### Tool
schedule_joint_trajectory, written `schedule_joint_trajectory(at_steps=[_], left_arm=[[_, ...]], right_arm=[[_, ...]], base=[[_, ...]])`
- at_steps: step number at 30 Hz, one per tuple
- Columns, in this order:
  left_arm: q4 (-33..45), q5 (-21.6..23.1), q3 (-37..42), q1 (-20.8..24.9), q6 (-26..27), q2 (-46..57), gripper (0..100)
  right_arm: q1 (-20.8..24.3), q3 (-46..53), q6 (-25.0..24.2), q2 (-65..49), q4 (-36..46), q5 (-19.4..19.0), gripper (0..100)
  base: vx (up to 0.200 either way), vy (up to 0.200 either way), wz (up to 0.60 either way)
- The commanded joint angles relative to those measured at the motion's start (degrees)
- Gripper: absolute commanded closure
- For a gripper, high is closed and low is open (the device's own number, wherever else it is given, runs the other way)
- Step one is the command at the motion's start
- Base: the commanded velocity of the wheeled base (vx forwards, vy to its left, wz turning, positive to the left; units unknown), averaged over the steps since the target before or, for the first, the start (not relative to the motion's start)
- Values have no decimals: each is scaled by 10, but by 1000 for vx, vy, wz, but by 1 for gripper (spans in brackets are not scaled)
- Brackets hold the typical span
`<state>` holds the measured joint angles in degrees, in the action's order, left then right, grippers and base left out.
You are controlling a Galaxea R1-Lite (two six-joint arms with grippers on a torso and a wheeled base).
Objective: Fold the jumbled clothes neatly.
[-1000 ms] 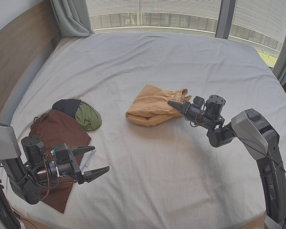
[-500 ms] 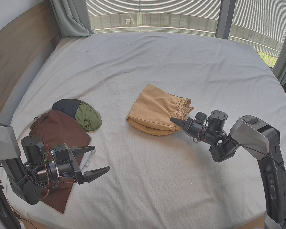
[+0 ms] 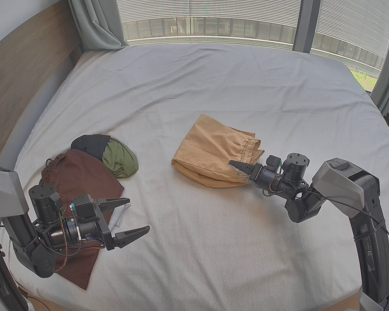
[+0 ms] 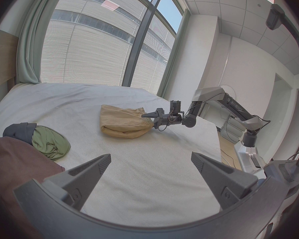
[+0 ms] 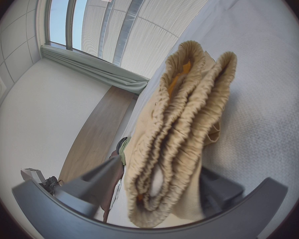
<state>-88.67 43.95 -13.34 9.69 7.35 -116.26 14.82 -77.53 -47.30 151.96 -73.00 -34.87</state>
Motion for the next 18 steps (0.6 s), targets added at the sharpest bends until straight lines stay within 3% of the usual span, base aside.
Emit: schedule_joint_trajectory(at_steps=[1, 18], left_arm=[[0, 0, 0, 0, 0, 1, 0], [0, 0, -8, -3, -2, 10, 0]], right_arm=[[-3, 15, 1, -7, -6, 0, 0], [-64, 157, 71, -186, 0, -1, 0]], base=[[0, 0, 0], [0, 0, 0]])
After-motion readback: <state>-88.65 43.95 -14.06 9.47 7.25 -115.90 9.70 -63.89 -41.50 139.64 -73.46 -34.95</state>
